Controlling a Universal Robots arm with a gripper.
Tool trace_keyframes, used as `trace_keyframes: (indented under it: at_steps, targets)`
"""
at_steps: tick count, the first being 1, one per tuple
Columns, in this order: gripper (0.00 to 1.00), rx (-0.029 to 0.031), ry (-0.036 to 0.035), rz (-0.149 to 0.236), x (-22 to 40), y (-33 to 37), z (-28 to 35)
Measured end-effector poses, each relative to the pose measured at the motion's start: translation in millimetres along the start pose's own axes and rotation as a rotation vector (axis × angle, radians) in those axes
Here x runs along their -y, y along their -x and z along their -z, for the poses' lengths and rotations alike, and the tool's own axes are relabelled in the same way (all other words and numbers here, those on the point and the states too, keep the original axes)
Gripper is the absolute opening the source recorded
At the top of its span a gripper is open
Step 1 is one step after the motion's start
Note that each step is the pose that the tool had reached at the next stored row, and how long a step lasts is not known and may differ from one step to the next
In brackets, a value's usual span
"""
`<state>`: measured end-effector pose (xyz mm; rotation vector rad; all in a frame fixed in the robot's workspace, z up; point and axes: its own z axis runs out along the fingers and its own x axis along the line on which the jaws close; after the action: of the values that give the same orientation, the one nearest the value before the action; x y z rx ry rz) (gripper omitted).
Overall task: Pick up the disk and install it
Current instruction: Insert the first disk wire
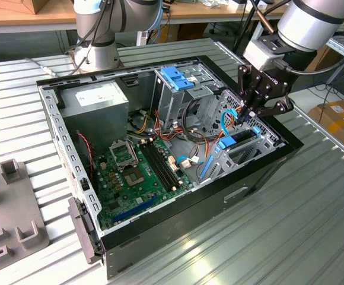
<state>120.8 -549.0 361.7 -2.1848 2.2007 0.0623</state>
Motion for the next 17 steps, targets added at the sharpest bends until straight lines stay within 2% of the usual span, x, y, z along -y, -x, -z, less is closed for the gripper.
trace_keyframes:
  at_steps: [4,9,10,17]
  targets:
    - [0.16,0.0006,0.0000,0.000,0.0,-3.4,0.1]
    - [0.16,0.0043,0.0000,0.000,-0.1,-9.5,0.5]
    - [0.16,0.0116,-0.0031,0.002,-7.1,-11.7,0.5]
    - [0.16,0.0116,-0.0031,0.002,-7.1,-12.7,0.5]
